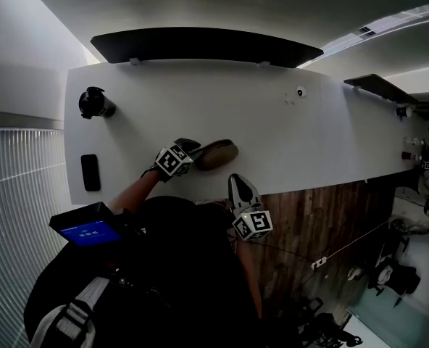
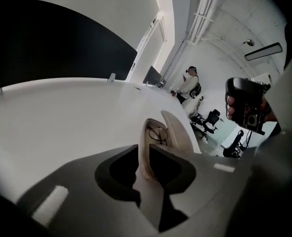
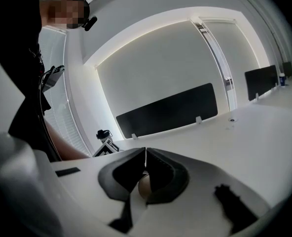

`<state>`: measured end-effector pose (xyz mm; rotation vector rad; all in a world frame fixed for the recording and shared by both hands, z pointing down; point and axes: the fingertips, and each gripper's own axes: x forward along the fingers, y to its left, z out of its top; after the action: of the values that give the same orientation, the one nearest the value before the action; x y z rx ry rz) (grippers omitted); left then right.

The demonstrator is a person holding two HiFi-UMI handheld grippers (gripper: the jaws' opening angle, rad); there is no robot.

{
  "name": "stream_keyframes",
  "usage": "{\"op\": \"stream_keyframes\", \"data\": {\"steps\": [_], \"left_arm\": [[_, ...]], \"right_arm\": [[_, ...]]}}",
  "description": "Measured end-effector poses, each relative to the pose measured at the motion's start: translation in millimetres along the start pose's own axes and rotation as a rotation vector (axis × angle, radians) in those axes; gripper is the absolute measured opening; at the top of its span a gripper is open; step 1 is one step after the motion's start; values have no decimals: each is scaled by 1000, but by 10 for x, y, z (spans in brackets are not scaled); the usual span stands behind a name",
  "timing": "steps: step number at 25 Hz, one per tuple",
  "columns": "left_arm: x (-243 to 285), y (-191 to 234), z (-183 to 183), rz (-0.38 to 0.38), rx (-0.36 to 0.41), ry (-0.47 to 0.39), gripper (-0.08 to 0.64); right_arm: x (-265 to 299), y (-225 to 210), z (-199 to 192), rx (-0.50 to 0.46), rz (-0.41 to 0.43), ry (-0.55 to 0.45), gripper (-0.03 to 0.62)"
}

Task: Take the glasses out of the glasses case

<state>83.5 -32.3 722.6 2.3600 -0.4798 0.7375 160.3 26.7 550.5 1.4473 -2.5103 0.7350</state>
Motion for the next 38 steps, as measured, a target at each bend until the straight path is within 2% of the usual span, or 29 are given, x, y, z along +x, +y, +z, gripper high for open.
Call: {"op": "stream_keyframes", "data": {"steps": [4,7,13,17,20,22,25,28,31,33,35,37,38], "left_arm": [[87,-13,-146,-9,-14,33,80],[100,-8,-208,13,-21,43,77],[83,7,-262,52,-83,39,57],[70,12,-239,67,-81,31,49],[-7,-3,-245,116,-65,45,40],[12,3,-266,148,-97,50,37],[30,-2,-318,185,-181,42,34],[-9,-28,-356,215,-324,29,34],[-52,-19,-361,228,-475,7,31],[-57,-16,-362,238,-496,5,28],[-53,-25,-362,260,-473,16,28],[-46,-39,-360,291,-436,32,28],[-40,-42,-353,305,-417,37,28]], "right_arm": [[67,14,-72,1,-9,37,9],[121,56,-91,-4,4,60,9],[178,131,-95,4,20,70,9],[192,142,-63,0,24,64,9],[190,169,-63,-10,14,78,9],[227,102,-145,-25,-22,115,8],[301,-26,-288,-30,-122,195,9],[384,-134,-438,-7,-219,273,9],[473,-163,-519,-10,-268,315,9],[516,-162,-545,-19,-289,331,9],[549,-162,-588,-1,-300,345,19],[580,-170,-644,44,-303,363,89],[590,-188,-668,63,-310,374,105]]}}
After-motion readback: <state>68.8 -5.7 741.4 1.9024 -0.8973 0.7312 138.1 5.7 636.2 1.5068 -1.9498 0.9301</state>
